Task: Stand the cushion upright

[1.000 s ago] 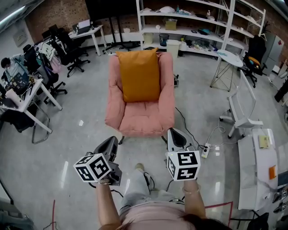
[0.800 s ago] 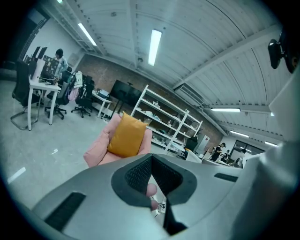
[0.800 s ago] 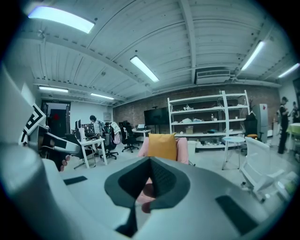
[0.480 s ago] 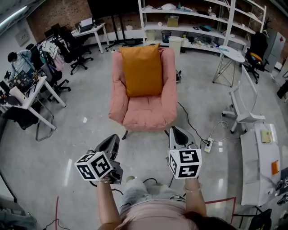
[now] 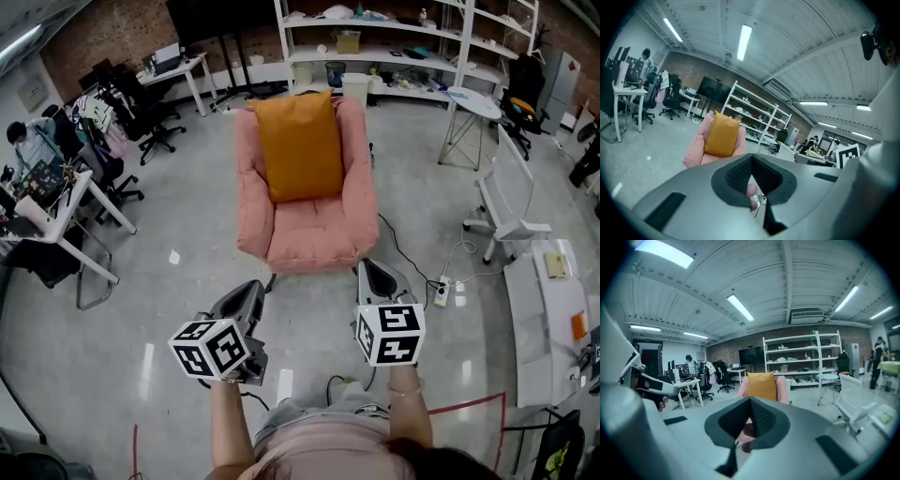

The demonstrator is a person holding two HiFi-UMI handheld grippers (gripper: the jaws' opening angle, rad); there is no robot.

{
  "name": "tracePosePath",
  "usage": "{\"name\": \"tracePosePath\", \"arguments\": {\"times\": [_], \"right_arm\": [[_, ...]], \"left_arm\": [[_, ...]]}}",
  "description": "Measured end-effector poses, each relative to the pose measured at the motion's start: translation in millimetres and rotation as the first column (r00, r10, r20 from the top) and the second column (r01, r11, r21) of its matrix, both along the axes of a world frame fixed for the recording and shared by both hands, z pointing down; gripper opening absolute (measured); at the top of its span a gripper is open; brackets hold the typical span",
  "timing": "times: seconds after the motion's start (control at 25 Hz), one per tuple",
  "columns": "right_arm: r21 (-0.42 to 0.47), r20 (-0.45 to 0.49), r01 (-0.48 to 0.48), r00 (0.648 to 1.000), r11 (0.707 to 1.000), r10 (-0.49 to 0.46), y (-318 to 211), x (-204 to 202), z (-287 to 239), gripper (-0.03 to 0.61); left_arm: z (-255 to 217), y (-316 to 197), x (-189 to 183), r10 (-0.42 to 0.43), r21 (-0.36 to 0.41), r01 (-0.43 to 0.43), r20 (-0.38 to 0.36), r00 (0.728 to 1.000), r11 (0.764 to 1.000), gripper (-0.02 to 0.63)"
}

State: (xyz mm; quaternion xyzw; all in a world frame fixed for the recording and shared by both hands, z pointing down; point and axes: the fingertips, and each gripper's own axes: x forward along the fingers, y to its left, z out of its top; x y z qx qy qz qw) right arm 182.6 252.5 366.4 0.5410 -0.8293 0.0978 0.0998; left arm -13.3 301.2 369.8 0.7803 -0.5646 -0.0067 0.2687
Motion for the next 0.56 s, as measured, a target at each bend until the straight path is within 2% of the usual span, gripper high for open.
{"name": "tracePosePath", "arguments": {"times": [0.36, 0.56], "right_arm": [[0.027, -0.001, -0.051, 0.999, 0.998, 0.051, 43.5, -84.7, -14.0, 0.017], [0.044, -0.011, -0.071, 0.997, 0.997, 0.071, 71.7, -124.7, -14.3, 0.017]], "left_arm": [[-9.0, 35.7, -80.8, 0.083, 0.023, -0.083, -0.01, 0.996, 0.996, -0.003], [-16.4, 61.8, -116.9, 0.147, 0.087, -0.144, -0.023, 0.989, 0.986, -0.003]]}}
